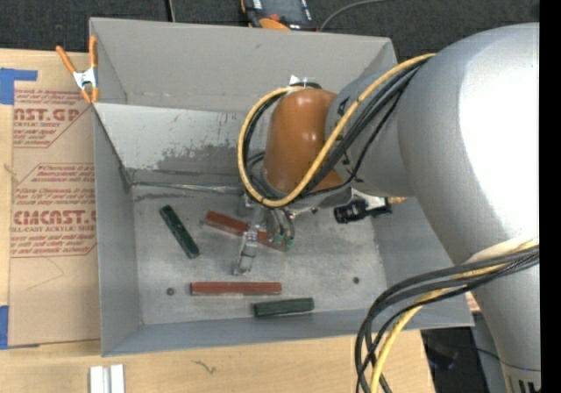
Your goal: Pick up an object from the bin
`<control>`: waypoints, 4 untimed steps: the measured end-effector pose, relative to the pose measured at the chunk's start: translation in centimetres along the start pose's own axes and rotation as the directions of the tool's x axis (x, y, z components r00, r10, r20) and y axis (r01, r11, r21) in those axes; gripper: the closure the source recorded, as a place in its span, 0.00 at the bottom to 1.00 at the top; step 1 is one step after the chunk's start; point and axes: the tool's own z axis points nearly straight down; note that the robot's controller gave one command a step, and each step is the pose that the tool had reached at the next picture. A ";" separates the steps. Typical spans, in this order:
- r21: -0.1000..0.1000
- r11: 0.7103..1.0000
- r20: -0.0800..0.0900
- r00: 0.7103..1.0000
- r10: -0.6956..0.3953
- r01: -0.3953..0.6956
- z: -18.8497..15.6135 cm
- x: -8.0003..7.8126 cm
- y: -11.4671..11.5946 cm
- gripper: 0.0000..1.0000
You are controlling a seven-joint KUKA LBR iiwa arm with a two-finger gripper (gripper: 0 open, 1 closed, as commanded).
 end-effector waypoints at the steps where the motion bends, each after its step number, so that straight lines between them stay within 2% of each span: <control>1: -0.002 1.000 0.003 1.000 0.001 -0.001 0.0 0.0 0.0 0.00; 4: -0.002 1.000 0.004 1.000 0.002 -0.002 0.1 0.0 0.1 0.00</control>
Offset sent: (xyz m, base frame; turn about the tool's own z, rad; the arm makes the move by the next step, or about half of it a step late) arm 0.0000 0.0000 0.0000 0.0000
